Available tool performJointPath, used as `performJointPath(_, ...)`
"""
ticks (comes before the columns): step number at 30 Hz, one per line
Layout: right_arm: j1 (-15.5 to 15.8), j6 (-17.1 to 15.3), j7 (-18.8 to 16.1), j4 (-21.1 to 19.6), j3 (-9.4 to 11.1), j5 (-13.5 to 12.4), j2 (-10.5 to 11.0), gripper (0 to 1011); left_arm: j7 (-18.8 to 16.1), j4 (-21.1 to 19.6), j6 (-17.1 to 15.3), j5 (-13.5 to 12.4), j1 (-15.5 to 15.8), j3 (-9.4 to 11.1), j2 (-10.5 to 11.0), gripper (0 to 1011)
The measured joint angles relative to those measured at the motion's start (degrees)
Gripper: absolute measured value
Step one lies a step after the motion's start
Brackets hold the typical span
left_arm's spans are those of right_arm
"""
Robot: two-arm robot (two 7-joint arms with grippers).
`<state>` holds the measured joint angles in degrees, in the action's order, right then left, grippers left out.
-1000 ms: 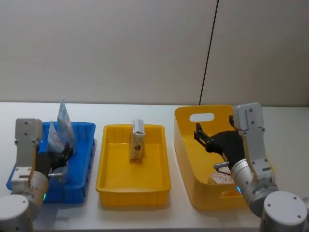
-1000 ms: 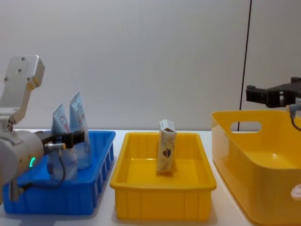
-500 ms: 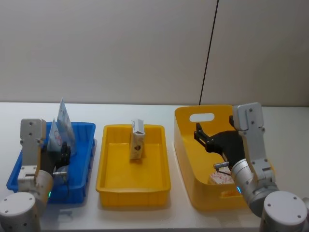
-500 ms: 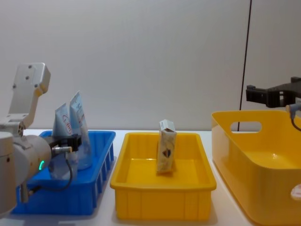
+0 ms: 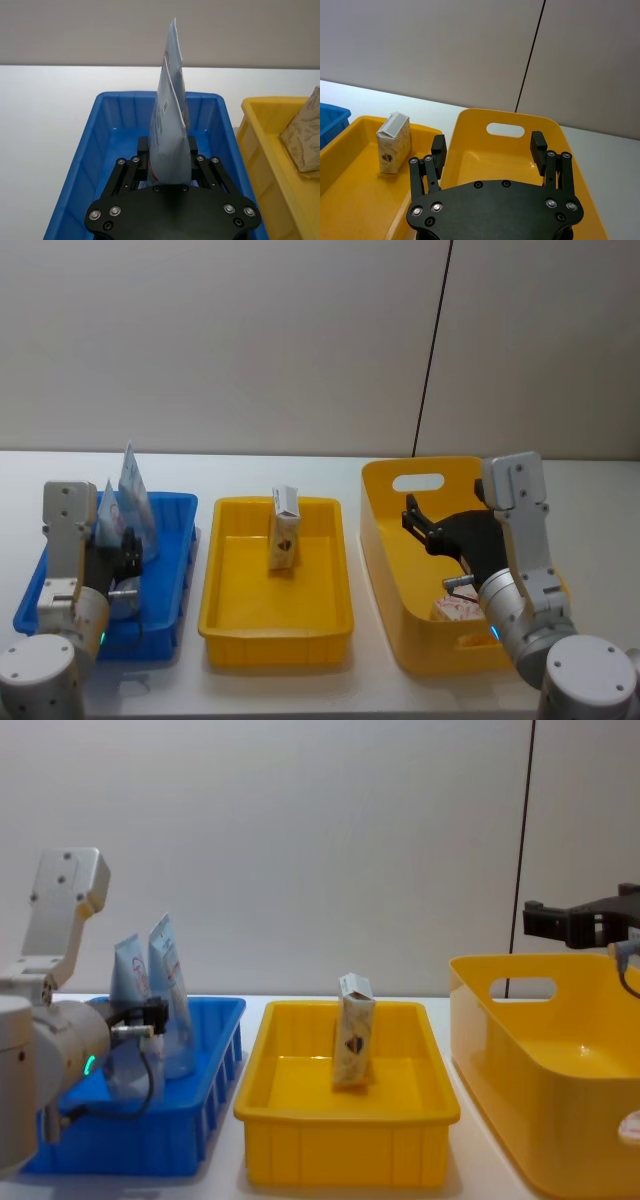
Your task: Bimanual collaborative sorting of washing and personal care products
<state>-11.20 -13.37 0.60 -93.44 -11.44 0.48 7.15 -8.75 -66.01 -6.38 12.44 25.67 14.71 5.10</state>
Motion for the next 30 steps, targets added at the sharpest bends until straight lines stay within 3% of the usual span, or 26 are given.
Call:
performJointPath(17, 0.0, 0.0, 0.0, 0.0, 0.0, 0.0, 0.0, 1004, 3.2, -12.04, -1.33, 0.17, -4.23, -1.15, 2.89, 318)
performJointPath(30, 0.0, 0.0, -0.01, 0.0, 0.0, 0.0, 0.0, 1004, 8.82, -20.52, -2.1, 2.81, -7.06, -2.27, 5.11, 295)
